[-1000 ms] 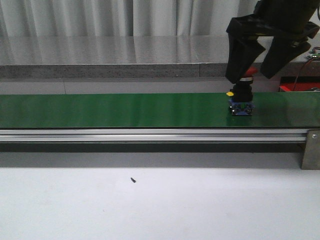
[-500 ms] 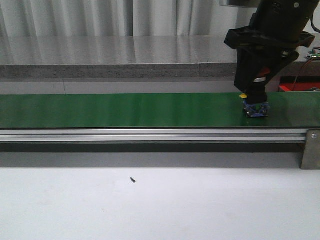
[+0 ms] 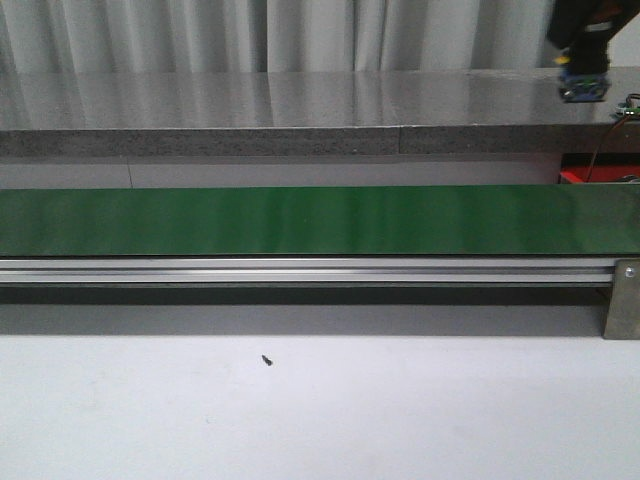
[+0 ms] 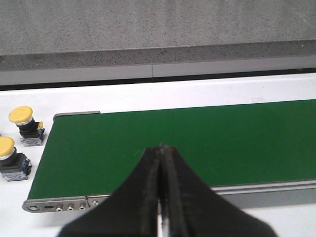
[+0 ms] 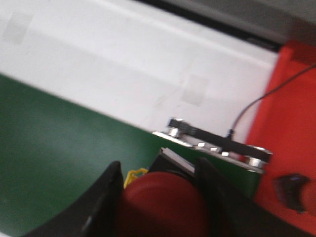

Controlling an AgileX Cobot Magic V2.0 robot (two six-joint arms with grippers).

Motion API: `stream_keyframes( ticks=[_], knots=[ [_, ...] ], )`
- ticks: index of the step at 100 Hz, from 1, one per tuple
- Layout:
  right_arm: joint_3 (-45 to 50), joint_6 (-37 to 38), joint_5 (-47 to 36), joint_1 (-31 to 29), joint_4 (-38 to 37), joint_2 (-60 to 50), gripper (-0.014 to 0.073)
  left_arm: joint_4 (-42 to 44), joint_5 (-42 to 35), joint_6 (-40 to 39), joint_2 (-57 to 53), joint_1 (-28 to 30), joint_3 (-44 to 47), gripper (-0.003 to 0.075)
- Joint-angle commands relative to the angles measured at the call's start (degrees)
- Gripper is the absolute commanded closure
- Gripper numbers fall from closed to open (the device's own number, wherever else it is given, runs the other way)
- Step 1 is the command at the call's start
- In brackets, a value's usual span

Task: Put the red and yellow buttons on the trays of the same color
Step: 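Grasp the second red button on the belt with the right gripper, then lower the red button into the red tray and open the right gripper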

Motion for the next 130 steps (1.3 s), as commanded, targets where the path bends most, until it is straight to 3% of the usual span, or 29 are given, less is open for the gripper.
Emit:
stream_keyframes(
  ticks=[1, 32, 62, 86, 130],
  knots=[
    [-3.8, 0.0, -2.7, -4.7, 0.0, -1.0, 0.0463, -1.1, -4.2, 0.0, -0.2, -0.3, -1.5, 0.0740],
    [-14.0, -0.9, -2.7, -14.2, 1.6, 10.9, 0.0463, -1.1, -4.2, 0.0, -0.2, -0.3, -1.5, 0.0740],
    [-22.5, -0.9, -3.3, -14.7, 2.1, 21.0, 0.0463, -1.1, -4.3, 0.0, -0.2, -0.3, -1.5, 0.0740],
    [-22.7, -0.9, -6.5, -14.7, 2.1, 24.6, 0.0463, -1.1, -4.3, 0.0, -0.2, -0.3, -1.5, 0.0740],
    [-22.7, -0.9, -5.4, -14.7, 2.2, 27.8, 0.0459, -1.1, -4.2, 0.0, -0.2, -0.3, -1.5, 0.0740]
  ],
)
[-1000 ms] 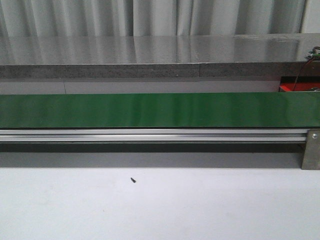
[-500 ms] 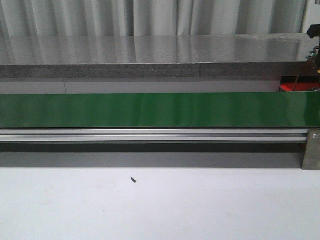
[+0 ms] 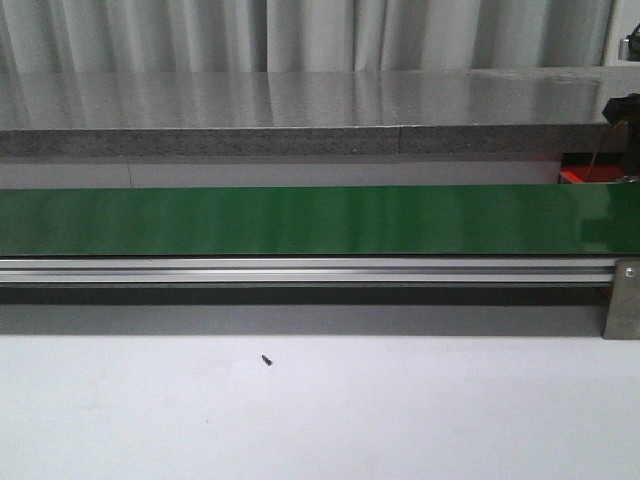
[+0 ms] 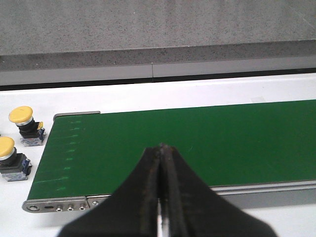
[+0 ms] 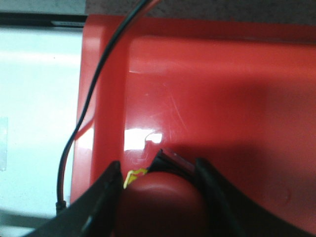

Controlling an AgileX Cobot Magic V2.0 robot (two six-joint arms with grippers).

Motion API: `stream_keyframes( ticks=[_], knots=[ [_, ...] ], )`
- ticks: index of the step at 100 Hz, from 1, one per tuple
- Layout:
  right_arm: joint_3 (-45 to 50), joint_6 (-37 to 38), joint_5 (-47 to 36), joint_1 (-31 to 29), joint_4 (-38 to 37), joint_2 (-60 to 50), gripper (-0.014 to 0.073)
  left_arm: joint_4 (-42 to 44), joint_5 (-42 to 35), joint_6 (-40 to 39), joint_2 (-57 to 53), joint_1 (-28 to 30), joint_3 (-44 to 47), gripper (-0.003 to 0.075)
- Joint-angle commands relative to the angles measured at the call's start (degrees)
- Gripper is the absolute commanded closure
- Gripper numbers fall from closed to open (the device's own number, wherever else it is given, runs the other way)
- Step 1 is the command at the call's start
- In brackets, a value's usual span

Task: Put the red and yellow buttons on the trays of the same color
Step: 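Lower the red button into the red tray and open the right gripper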

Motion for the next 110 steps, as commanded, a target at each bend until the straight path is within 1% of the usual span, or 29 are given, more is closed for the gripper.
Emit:
stream_keyframes(
  ticks=[1, 5, 10, 15, 27, 32, 37, 70, 89, 98, 110],
  knots=[
    [-2.0, -0.5, -1.6, -0.4, 0.8, -4.0, 0.0459, -1.1, -4.2, 0.0, -0.2, -0.3, -1.5, 0.0740],
    [-2.0, -0.5, -1.6, -0.4, 0.8, -4.1, 0.0451, -1.1, -4.2, 0.0, -0.2, -0.3, -1.5, 0.0740],
    [-2.0, -0.5, -1.3, -0.4, 0.8, -4.1, 0.0414, -1.1, -4.2, 0.0, -0.2, -0.3, -1.5, 0.0740],
    [-2.0, -0.5, -1.0, -0.4, 0.8, -4.1, 0.0356, -1.1, -4.2, 0.0, -0.2, -0.3, -1.5, 0.0740],
    [-2.0, -0.5, -0.3, -0.4, 0.8, -4.1, 0.0171, -1.1, -4.2, 0.0, -0.2, -0.3, -1.5, 0.0740],
    [-2.0, -0.5, -0.2, -0.4, 0.8, -4.1, 0.0123, -1.1, -4.2, 0.0, -0.2, -0.3, -1.5, 0.0740],
    [-2.0, -0.5, -0.1, -0.4, 0.8, -4.4, 0.0099, -1.1, -4.2, 0.0, -0.2, -0.3, -1.5, 0.0740],
    [-2.0, -0.5, 0.1, -0.5, 0.8, -10.8, 0.0095, -1.1, -4.1, 0.0, -0.2, -0.3, -1.5, 0.0740],
    [-2.0, -2.0, 1.9, -0.1, 2.5, -16.4, 0.0095, -1.1, -4.1, 0.0, -0.2, -0.3, -1.5, 0.0740],
    [-2.0, -3.2, 3.5, 0.6, 4.2, -19.3, 0.0095, -1.1, -4.1, 0.0, -0.2, -0.3, -1.5, 0.0740],
    [-1.3, -3.3, 5.1, 2.0, 4.3, -23.0, 0.0095, -1.1, -4.1, 0.0, -0.2, -0.3, -1.5, 0.0740]
  ],
)
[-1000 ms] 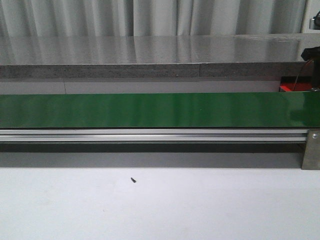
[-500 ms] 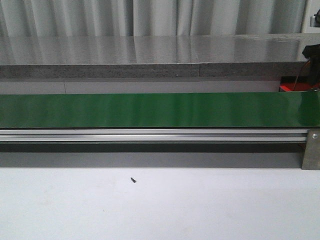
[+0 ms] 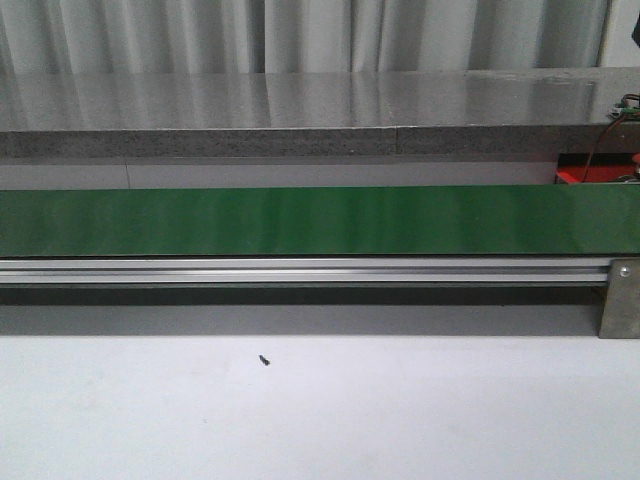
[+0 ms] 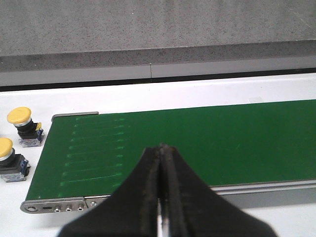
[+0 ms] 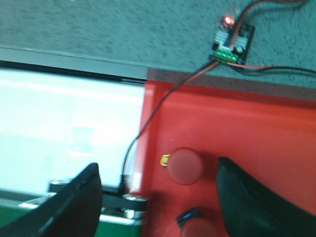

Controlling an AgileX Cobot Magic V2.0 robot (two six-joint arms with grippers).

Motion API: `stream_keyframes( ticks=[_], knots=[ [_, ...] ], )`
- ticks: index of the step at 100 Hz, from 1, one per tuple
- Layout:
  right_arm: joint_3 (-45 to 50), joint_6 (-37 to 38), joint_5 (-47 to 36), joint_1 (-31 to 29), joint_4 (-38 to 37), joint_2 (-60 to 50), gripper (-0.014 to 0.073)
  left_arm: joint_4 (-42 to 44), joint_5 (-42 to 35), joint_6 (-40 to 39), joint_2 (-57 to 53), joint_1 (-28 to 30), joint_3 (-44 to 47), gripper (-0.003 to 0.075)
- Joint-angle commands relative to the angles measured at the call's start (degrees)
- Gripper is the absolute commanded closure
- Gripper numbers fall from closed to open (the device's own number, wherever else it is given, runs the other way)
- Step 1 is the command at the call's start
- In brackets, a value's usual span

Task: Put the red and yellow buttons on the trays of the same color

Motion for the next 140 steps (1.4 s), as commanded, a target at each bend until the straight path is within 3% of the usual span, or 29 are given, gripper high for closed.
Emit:
stream_keyframes(
  ticks=[1, 24, 60, 105, 124, 140],
  knots=[
    [-1.1, -1.2, -0.9, 1.2, 1.8, -6.8, 0.0095, -1.1, -4.1, 0.0, -0.2, -0.3, -1.5, 0.0740],
    [9.0, -2.5, -3.9, 4.3, 1.8, -16.9, 0.0095, -1.1, -4.1, 0.0, -0.2, -0.3, -1.5, 0.0740],
    [41.6, -2.5, -20.7, 5.6, 1.6, -41.9, 0.0095, -1.1, -3.8, 0.0, -0.2, -0.3, -1.5, 0.0740],
    [71.7, -2.0, -21.9, 5.6, 1.6, -67.5, 0.0103, -1.1, -3.7, 0.0, -0.2, -0.3, -1.5, 0.0740],
    [77.9, -2.0, -21.9, 5.6, 1.6, -75.8, 0.0240, -1.1, -3.7, 0.0, -0.2, -0.3, -1.5, 0.0740],
    [78.9, -2.0, -20.8, 5.6, 1.6, -79.6, 0.0437, -1.1, -3.7, 0.0, -0.2, -0.3, -1.5, 0.0740]
  ],
)
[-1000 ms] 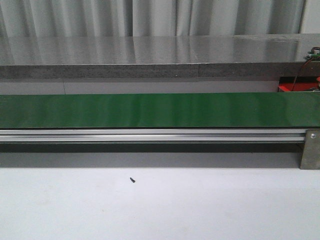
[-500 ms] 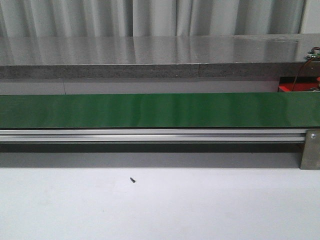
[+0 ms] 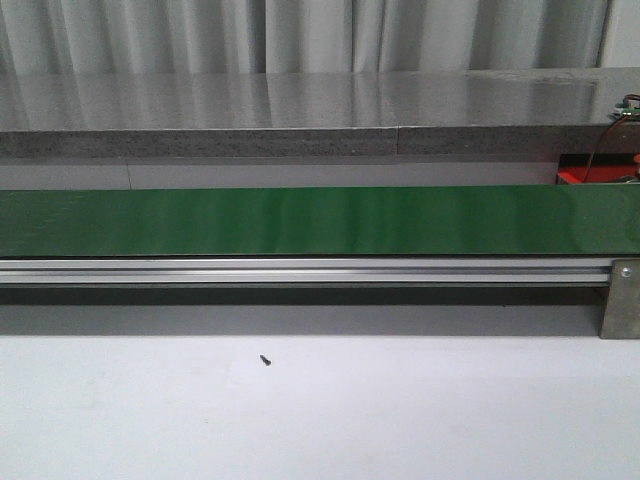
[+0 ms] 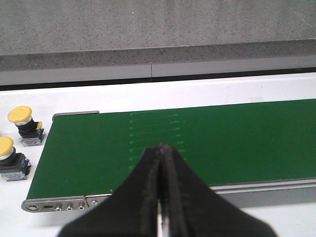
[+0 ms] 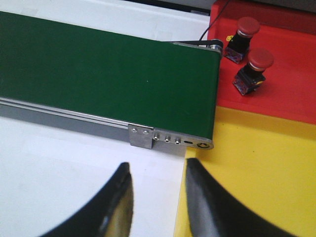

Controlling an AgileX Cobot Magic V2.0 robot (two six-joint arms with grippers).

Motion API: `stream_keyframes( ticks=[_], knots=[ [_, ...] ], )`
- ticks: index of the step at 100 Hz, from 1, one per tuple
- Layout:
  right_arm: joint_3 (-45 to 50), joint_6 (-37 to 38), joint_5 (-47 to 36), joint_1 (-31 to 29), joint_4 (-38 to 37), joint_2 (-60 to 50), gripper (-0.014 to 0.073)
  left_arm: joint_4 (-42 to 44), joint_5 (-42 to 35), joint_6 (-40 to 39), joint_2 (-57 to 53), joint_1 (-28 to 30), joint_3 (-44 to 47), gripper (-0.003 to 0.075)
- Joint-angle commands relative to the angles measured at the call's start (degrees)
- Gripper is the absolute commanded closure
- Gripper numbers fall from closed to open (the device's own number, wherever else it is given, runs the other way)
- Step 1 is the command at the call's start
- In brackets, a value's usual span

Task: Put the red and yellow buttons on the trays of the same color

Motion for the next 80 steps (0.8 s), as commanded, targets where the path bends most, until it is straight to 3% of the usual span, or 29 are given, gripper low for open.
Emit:
stream_keyframes(
  ticks=[1, 16, 63, 72, 80],
  knots=[
    [-1.2, -0.2, -3.1, -0.1, 0.8, -1.6, 0.0456, -1.1, -3.7, 0.0, -0.2, -0.3, -1.5, 0.0740],
    [-1.2, -0.2, -3.0, -0.1, 0.8, -1.9, 0.0669, -1.1, -3.7, 0.0, -0.2, -0.3, -1.5, 0.0740],
    [-1.2, -0.2, -2.9, -0.1, 1.1, -1.9, 0.0662, -1.1, -4.2, 0.0, -0.2, -0.3, -1.8, 0.0727],
    [-1.2, -0.2, -2.9, -0.1, 1.1, -1.9, 0.0662, -0.2, -4.2, 0.0, -0.2, -0.3, -1.9, 0.0648],
    [-1.2, -0.2, -2.9, -0.1, 1.1, -1.9, 0.0662, -0.1, -4.5, 0.0, -0.2, -0.3, -2.0, 0.0496]
  ],
)
